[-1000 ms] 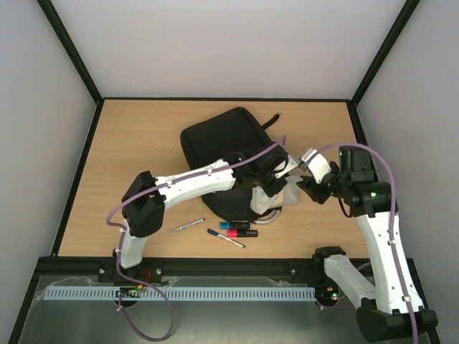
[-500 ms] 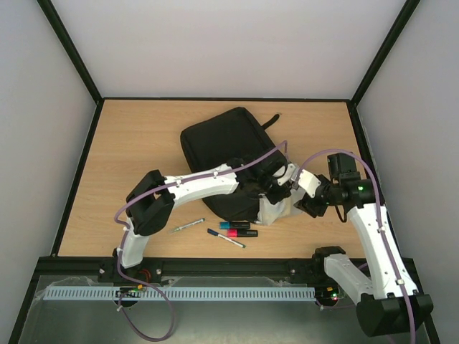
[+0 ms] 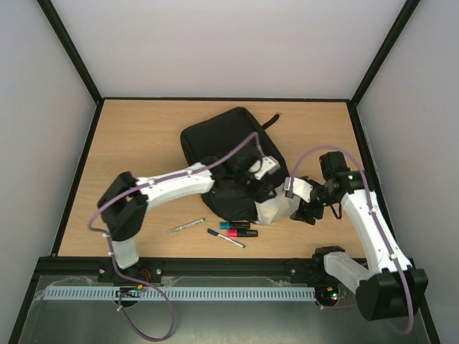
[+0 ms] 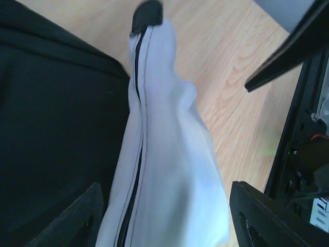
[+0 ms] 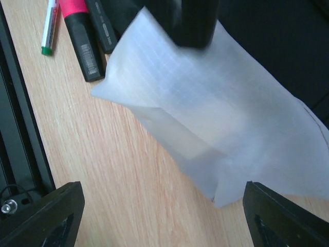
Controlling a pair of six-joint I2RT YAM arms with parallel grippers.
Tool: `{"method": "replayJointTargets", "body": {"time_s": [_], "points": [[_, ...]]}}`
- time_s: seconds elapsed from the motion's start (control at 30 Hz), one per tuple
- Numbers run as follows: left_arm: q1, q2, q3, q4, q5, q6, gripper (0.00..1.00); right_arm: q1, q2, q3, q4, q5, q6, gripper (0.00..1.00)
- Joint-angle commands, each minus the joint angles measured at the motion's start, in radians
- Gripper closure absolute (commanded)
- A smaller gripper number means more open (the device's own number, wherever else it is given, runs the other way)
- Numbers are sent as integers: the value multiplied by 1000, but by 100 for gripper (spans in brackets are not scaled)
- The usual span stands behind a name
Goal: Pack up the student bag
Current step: Place the stationery at the center of the board, then pick up the stationery from the center of the board.
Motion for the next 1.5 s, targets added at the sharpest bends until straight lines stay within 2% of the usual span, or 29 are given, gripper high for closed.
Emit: {"method": "replayJointTargets", "body": {"time_s": [0.0,0.13,0.27,0.47,0.63,0.8,0.9,0.97,1.03,1.13,1.27,1.47], "points": [[80,-199,-105,68,-13,-69,27,-1,87,69,-18,-83,-94,12],[144,-319,-206,72,-24,-91,25,13,191,111,25,-121,-134,7],[178,-398,-295,84,-27,-100,25,57,316,166,63,-81,-136,0],[189,-458,-383,99,-38,-108,25,159,475,133,179,25,-120,1],[194,-490,-418,104,-47,-111,25,167,575,108,260,91,-115,1],[196,-476,-423,89,-75,-103,25,168,589,8,327,130,-113,2],[194,-444,-414,63,-109,-72,26,169,557,-62,363,140,-100,13],[188,-422,-405,41,-147,-47,26,169,507,-108,394,152,-81,27],[177,-401,-399,27,-171,-26,25,169,453,-148,427,170,-48,44],[150,-370,-383,9,-199,-5,25,167,351,-200,458,193,-14,63],[92,-312,-345,-18,-254,28,25,142,240,-226,442,205,7,74],[-4,-222,-302,-32,-282,121,24,23,130,-242,386,215,-43,84]]}}
